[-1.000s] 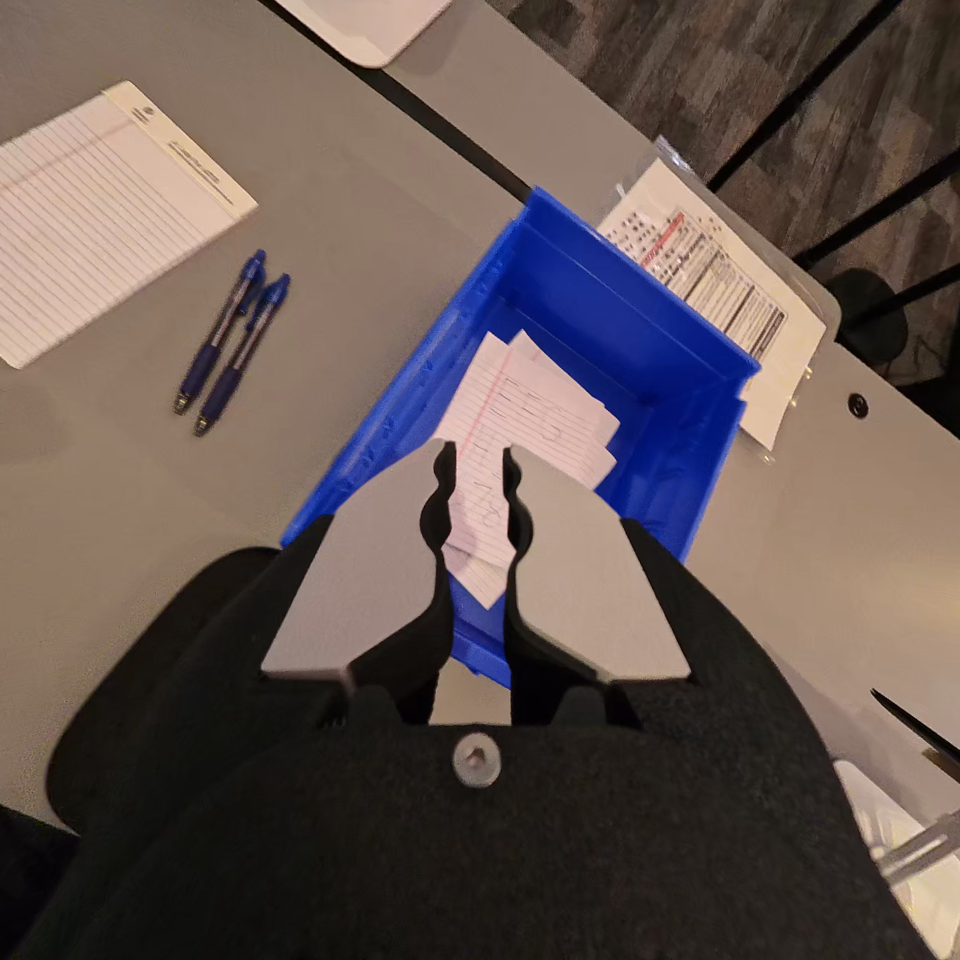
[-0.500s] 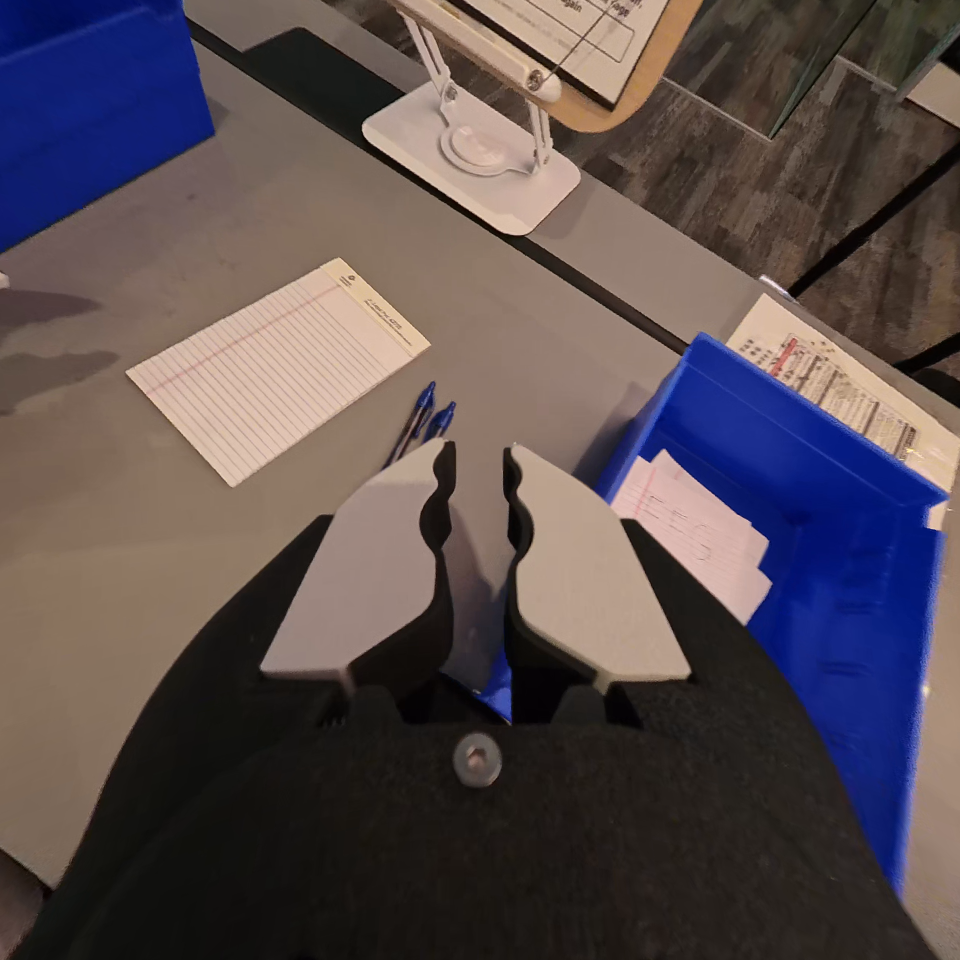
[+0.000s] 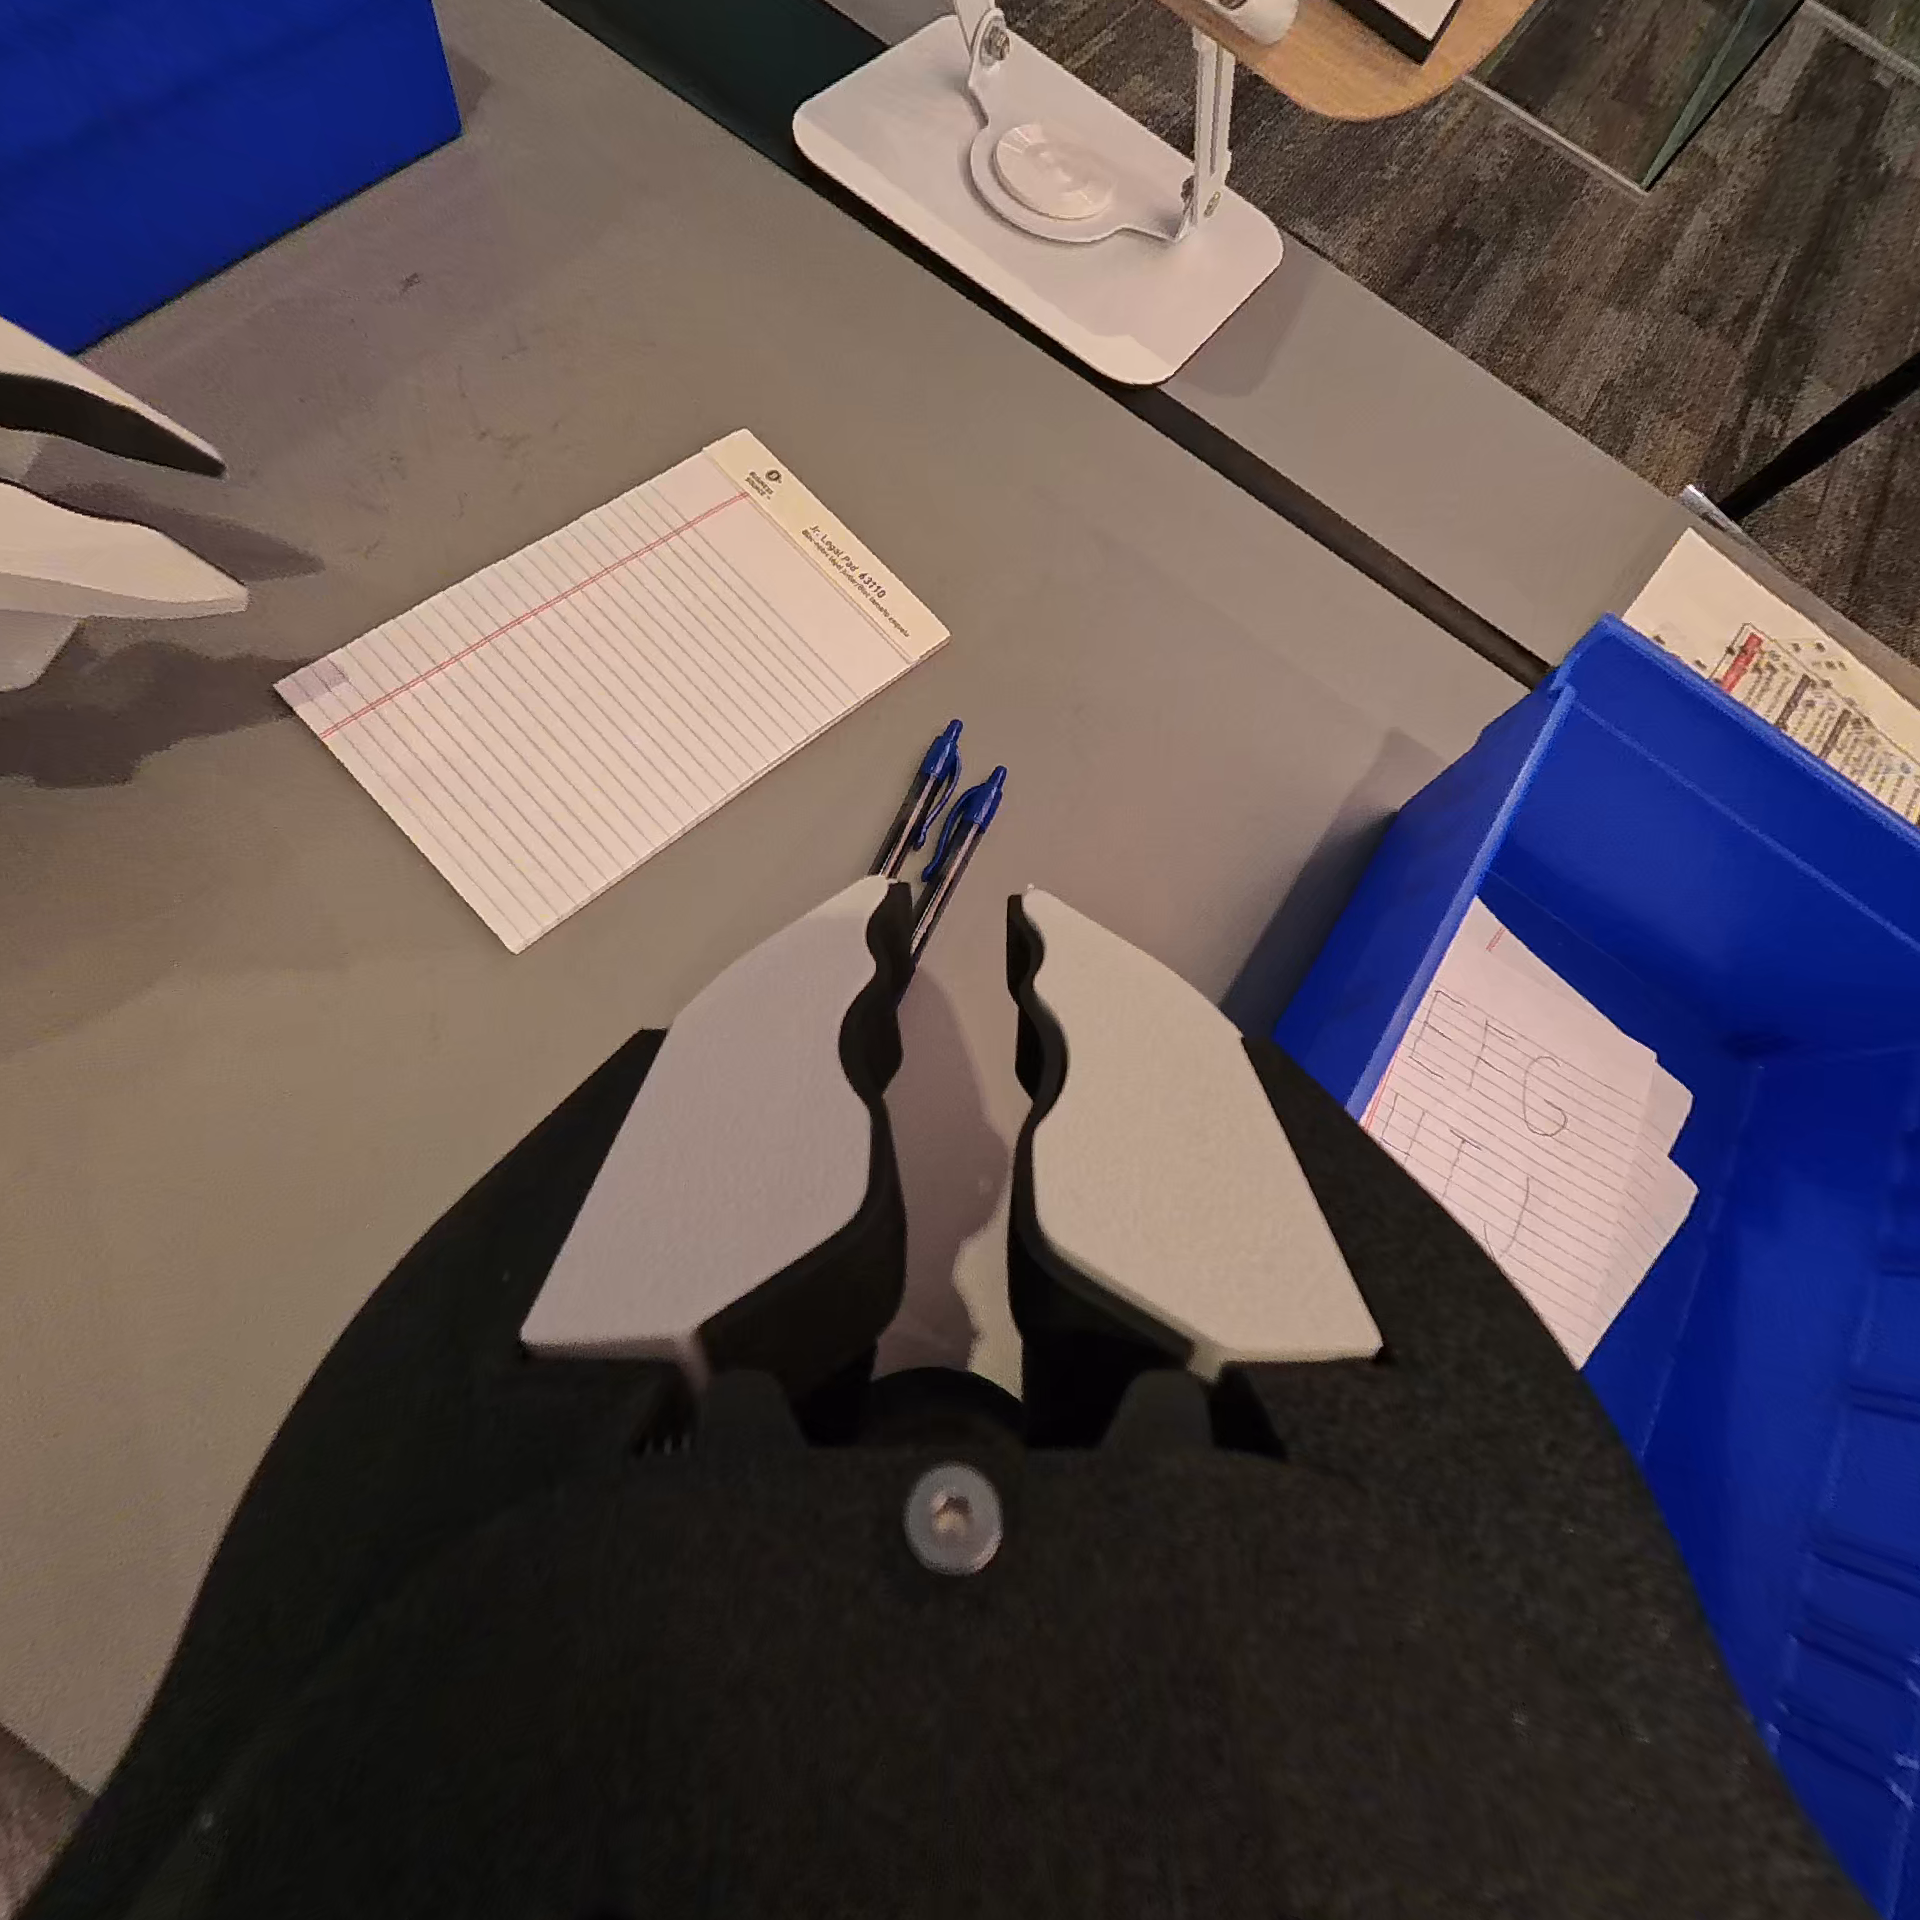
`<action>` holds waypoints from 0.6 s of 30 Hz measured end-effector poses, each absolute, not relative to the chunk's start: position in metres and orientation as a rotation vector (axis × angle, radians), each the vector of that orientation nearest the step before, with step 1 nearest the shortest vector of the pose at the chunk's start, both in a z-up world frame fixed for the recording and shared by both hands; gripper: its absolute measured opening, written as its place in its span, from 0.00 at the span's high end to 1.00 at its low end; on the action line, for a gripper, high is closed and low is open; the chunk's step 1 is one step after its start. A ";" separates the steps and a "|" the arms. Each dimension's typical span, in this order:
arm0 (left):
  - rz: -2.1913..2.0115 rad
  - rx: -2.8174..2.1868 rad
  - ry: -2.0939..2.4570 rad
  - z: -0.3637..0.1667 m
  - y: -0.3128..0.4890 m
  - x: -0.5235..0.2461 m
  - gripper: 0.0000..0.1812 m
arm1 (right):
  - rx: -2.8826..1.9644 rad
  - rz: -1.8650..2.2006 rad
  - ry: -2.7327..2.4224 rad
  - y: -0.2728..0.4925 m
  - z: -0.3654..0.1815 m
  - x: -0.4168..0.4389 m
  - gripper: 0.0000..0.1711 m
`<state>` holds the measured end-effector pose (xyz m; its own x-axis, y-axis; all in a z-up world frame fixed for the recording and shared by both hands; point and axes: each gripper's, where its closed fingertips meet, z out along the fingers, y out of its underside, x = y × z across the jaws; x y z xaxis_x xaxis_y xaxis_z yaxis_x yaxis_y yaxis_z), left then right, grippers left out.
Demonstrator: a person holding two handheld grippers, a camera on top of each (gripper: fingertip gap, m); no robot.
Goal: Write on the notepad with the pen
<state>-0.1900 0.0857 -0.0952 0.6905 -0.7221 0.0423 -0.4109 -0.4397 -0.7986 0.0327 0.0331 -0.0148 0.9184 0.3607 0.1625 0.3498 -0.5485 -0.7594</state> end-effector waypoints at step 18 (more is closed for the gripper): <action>-0.344 -2.143 1.090 -0.136 0.093 -0.137 0.79 | -2.245 0.852 -0.627 0.075 -0.036 -0.053 0.81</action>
